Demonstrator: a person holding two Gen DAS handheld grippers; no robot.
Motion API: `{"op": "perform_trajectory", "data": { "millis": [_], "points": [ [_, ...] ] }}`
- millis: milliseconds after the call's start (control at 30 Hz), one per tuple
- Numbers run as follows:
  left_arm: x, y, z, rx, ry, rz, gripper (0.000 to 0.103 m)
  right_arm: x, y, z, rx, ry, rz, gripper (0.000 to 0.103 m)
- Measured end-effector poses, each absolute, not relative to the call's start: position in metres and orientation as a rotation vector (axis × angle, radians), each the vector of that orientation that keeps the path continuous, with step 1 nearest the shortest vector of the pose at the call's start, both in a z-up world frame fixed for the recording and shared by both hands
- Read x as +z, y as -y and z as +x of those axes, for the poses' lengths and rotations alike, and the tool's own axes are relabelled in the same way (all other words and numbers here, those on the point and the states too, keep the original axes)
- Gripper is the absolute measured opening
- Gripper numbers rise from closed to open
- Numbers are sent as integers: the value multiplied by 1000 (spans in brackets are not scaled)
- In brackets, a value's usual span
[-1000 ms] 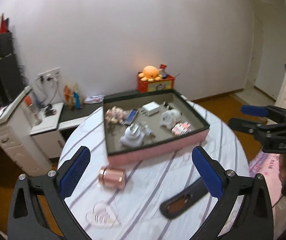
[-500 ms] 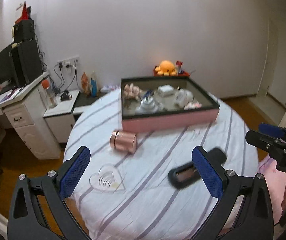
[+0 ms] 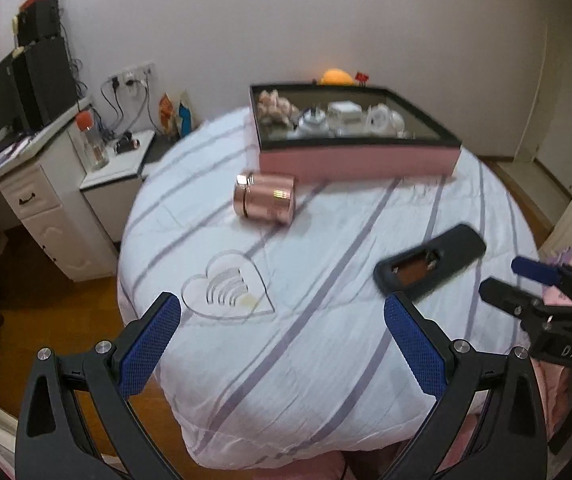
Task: Organize rigid objects
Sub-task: 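Withdraw both tools and move the right tool to the black remote control, then close the right tool on the black remote control, then grasp the copper jar with the left tool while the right tool holds the remote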
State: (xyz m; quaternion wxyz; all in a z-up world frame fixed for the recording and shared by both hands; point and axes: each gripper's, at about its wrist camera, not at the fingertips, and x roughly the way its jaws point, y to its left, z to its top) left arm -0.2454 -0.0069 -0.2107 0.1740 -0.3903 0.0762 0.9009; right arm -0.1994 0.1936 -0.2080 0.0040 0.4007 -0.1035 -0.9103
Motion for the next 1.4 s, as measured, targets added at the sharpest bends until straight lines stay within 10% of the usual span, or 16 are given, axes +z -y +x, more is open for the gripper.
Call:
{"op": "perform_trajectory", "data": {
  "millis": [867, 1200, 1400],
  "points": [
    [-241, 36, -282, 2537, -146, -1241, 103, -229, -155, -298, -2771, 249, 1370, 97],
    [-241, 31, -288, 2522, -103, -1252, 103, -231, -169, -262, -2756, 68, 1410, 58],
    [-239, 15, -300, 2536, -55, -1272, 103, -229, -195, -253, -2781, 124, 1428, 56]
  ]
}}
